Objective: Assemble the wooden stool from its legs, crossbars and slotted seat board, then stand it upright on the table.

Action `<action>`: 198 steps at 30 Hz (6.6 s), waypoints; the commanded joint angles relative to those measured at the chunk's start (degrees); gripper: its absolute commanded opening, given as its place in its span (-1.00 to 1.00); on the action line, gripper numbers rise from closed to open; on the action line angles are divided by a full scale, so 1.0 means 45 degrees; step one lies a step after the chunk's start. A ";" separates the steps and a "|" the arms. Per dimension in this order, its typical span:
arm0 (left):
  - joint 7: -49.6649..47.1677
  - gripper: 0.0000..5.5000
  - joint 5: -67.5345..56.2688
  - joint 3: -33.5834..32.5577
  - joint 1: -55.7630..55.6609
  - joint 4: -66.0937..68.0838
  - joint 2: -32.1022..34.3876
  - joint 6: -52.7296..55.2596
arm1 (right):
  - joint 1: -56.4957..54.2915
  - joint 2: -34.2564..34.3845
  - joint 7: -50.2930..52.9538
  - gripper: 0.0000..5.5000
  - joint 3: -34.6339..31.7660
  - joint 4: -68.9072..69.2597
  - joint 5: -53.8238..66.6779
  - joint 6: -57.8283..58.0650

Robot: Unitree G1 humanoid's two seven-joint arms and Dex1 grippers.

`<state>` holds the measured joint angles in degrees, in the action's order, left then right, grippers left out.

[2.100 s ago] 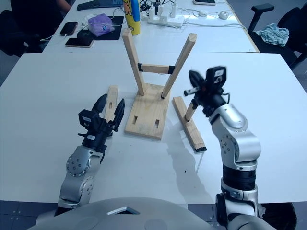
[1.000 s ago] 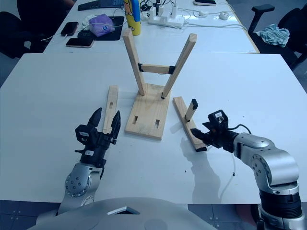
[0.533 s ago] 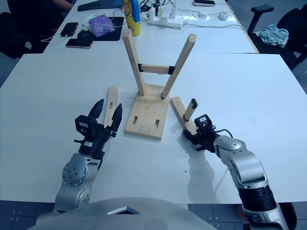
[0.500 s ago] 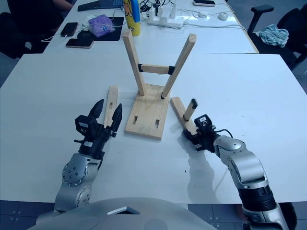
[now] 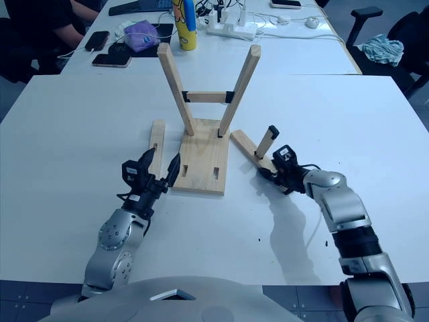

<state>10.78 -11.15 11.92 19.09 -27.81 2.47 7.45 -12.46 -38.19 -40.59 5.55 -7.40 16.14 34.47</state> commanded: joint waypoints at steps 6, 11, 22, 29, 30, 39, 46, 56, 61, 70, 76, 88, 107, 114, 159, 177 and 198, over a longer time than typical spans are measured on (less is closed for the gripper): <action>0.2019 0.81 -0.5197 -0.1074 -0.0389 -0.0451 0.0228 0.1530 | -0.2628 -0.2401 -0.5483 -0.24 -0.1159 -0.4667 0.0613 -0.1278; 0.2689 0.83 -0.7174 -0.1767 -0.0879 -0.0533 0.1077 0.2936 | -0.2209 -0.2993 -0.7393 -0.24 -0.1295 -0.3914 0.1182 -0.0732; 0.2957 0.83 -1.3269 -0.3430 -0.2059 0.0614 0.2248 0.6874 | 0.1463 -0.3256 -0.8582 -0.24 -0.3388 0.2709 0.6229 0.4757; 0.3063 0.83 -1.5063 -0.3415 -0.3226 0.1420 0.2708 0.8416 | 0.1678 -0.1364 -0.6517 -0.24 -0.3601 0.4483 0.8221 0.6102; 0.3066 0.83 -1.5244 -0.3424 -0.3461 0.1565 0.2746 0.8582 | 0.1750 -0.1146 -0.6365 -0.24 -0.3495 0.4665 0.8370 0.6152; 0.3516 0.83 -1.5309 -0.3317 -0.4079 0.2149 0.2874 0.9329 | 0.2013 -0.0738 -0.6028 -0.24 -0.3036 0.4858 0.8852 0.6253; 0.3891 0.83 -1.5399 -0.3005 -0.3983 0.1924 0.3010 0.9925 | 0.2564 -0.0934 -0.6201 -0.24 -0.2902 0.5433 0.9387 0.6672; 0.4431 0.63 -1.4481 -0.2598 -0.3790 0.1883 0.3440 1.0167 | 0.2816 -0.1147 -0.6116 -0.24 -0.2722 0.5721 0.9750 0.6971; 0.4575 0.36 -1.4249 -0.2559 -0.3661 0.1763 0.3337 1.0099 | 0.2752 -0.1132 -0.6031 -0.24 -0.2655 0.5709 0.9896 0.7119; 0.4950 -0.09 -1.4271 -0.2668 -0.3741 0.1654 0.3536 1.0213 | 0.2429 -0.1020 -0.5760 -0.24 -0.2657 0.5475 1.0068 0.7078; 0.5061 -0.24 -1.4224 -0.2756 -0.3859 0.1712 0.3498 1.0144 | 0.2341 -0.0978 -0.5788 -0.24 -0.2621 0.5396 1.0182 0.7046; 0.5118 -0.24 -1.4141 -0.3099 -0.3896 0.1674 0.3489 0.9811 | 0.2154 -0.1208 -0.6029 -0.11 -0.2145 0.4909 0.9461 0.6336; 0.5920 -0.27 -1.4271 -0.6895 -0.4508 0.2408 0.6325 0.9323 | 0.2098 -0.1337 -0.5489 0.68 -0.3870 0.3238 0.8654 0.4803; 0.6904 -0.27 -1.4338 -0.9140 -0.6218 0.4027 0.9106 0.9431 | 0.3208 -0.0033 -0.2942 0.68 -0.0054 0.5229 0.1050 -0.3092; 1.0511 -0.27 -0.4997 -0.3107 -0.7750 0.3304 0.8203 0.3267 | 0.1054 0.0778 -0.1180 0.68 0.3614 -0.0571 -0.5512 -1.1374; 1.1605 -0.27 -0.4720 -0.2575 -0.8696 0.3879 0.8464 0.3926 | 0.2386 0.5019 0.1375 0.28 0.0632 0.2217 0.0844 -0.4659; 1.1451 -0.27 -0.3315 -0.0726 -0.8430 0.3726 0.8041 0.3964 | 0.3215 0.4880 0.3294 -0.90 0.3118 0.2336 -0.2660 -0.1476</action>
<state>62.06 -28.68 5.25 -22.32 -10.40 38.78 24.58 -1.33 -14.70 -26.06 16.95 6.64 7.03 21.59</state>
